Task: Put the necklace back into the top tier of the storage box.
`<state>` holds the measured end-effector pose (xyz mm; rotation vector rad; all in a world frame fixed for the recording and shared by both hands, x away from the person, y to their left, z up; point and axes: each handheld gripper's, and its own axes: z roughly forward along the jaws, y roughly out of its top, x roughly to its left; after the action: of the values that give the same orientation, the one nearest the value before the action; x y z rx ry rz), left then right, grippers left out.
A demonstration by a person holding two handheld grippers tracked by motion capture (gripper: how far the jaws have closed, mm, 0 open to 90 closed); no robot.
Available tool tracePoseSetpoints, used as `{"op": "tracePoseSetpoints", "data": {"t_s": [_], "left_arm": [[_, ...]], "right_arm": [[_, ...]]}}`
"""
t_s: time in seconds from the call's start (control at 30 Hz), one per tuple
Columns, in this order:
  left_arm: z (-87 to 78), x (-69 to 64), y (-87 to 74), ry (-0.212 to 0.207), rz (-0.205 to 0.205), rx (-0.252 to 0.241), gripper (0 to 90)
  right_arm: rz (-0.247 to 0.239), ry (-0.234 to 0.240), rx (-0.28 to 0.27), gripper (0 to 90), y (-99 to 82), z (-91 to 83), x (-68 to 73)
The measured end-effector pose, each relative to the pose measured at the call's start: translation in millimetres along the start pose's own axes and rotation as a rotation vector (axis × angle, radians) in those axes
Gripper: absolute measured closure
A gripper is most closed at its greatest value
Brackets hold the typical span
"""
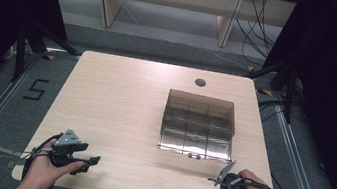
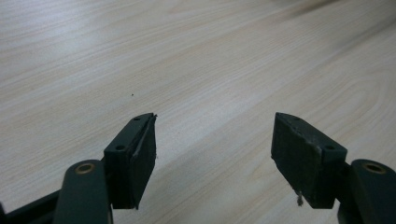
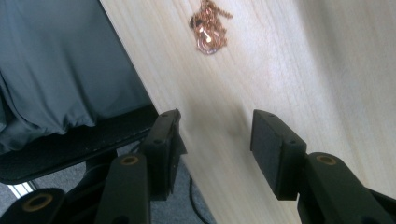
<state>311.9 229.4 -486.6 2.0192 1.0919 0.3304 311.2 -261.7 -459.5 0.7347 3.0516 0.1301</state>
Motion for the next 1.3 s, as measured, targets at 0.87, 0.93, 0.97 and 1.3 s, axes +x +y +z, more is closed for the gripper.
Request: {"op": "tracePoseSetpoints", "data": {"t_s": [0.87,0.93,0.97,1.3], "left_arm": [[-3.5,4.9,-1.4,0.014,-0.023,-0.019,33.2],[-2.9,4.2,-1.6,0.017,-0.028,-0.028,33.2],[-2.8,4.3,-1.5,0.015,-0.029,-0.028,33.2],[-3.6,4.5,-1.2,0.017,-0.025,-0.022,33.3]], "right_arm": [[-0.076,-0.003,0.002,54.7,34.4,-0.1,4.0],[-0.086,-0.005,0.006,55.2,37.5,1.2,4.3],[-0.099,-0.003,-0.001,55.5,38.6,2.2,3.6],[-0.138,-0.01,0.023,59.3,50.4,11.3,4.7]]}}
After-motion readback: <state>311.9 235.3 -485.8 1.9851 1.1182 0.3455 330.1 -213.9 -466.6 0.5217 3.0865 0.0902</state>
